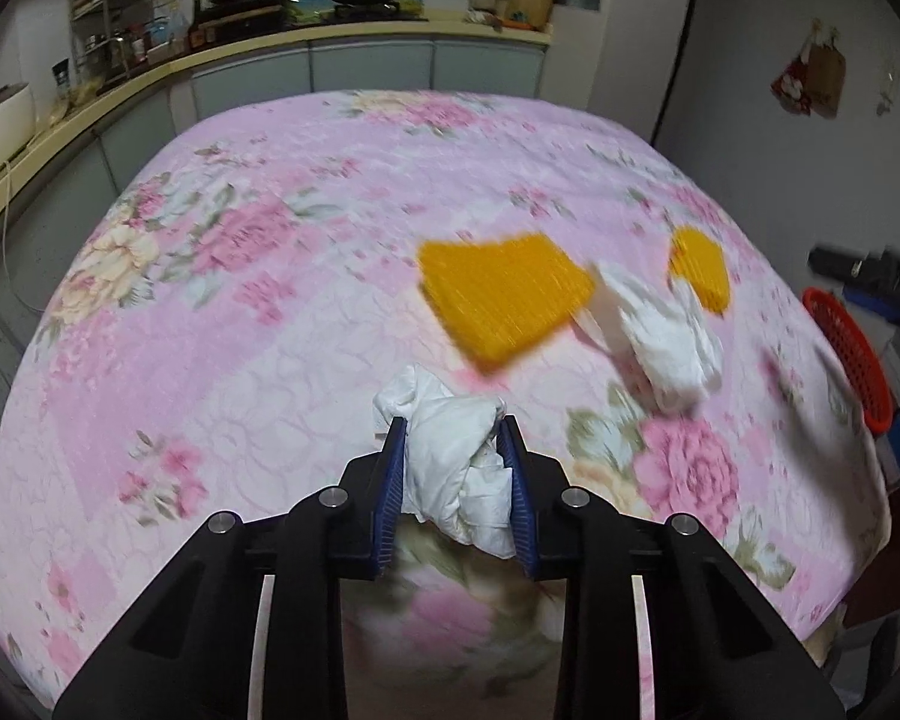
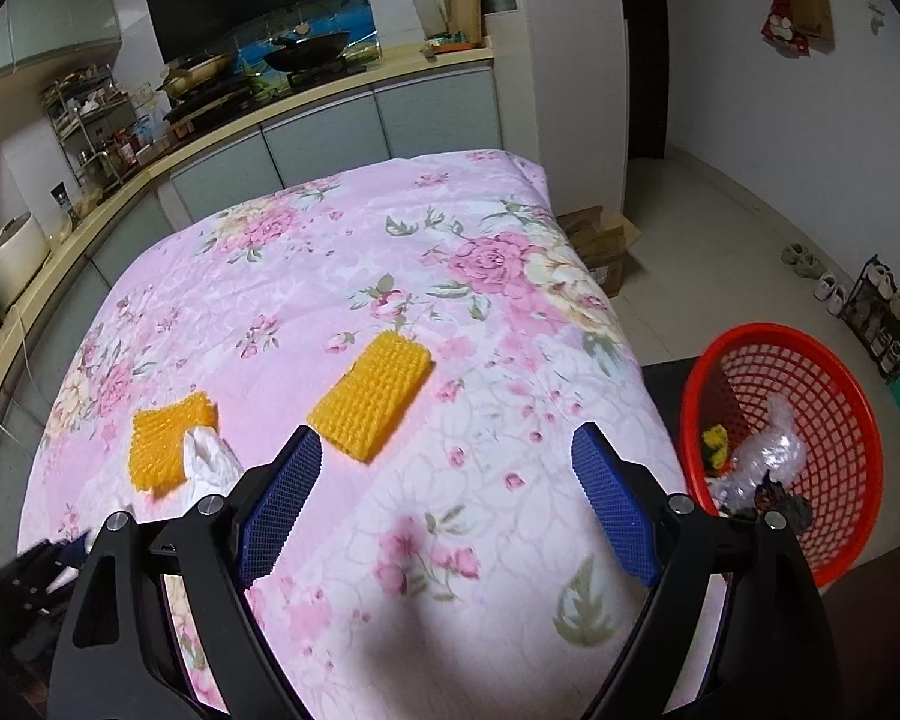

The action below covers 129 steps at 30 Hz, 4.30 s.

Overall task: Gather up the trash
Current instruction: 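Grasp the white tissue with the left gripper while the right gripper grasps the yellow mesh sponge, then carry the white tissue and yellow mesh sponge over the red basket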

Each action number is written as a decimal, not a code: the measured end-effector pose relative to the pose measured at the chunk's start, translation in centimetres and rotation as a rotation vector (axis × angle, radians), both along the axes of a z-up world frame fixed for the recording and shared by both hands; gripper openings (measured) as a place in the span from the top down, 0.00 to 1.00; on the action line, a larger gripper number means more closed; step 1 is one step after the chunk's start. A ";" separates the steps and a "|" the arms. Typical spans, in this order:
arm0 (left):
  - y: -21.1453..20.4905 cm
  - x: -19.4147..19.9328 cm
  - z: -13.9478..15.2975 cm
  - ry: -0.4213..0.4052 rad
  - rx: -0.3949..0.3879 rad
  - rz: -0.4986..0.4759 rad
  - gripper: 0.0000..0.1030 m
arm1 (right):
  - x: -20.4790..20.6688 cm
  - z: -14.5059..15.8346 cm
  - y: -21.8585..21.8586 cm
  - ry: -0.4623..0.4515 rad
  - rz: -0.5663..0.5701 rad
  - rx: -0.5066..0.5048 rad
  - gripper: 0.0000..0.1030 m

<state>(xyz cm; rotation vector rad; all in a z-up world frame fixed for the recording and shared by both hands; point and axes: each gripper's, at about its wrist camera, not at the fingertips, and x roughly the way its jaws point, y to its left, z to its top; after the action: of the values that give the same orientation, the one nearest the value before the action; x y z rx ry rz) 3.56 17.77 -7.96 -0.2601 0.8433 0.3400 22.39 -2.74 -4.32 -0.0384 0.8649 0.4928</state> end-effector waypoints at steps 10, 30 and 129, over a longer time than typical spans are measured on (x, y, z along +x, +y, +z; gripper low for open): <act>4.4 0.7 3.6 -0.097 0.035 0.107 0.72 | 3.5 -2.0 4.7 0.035 0.005 -0.008 0.20; 7.0 2.0 4.1 -0.130 0.022 0.163 0.72 | 5.3 -5.7 9.4 0.046 0.010 -0.119 0.48; 2.2 5.5 14.5 -0.301 0.177 0.070 0.72 | -3.5 12.7 3.8 -0.271 0.186 0.207 0.79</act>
<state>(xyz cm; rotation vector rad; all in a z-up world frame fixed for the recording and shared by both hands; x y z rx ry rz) 9.09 19.98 6.56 -0.1705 0.5051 0.4268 18.94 1.08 8.42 0.0044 0.5435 0.7318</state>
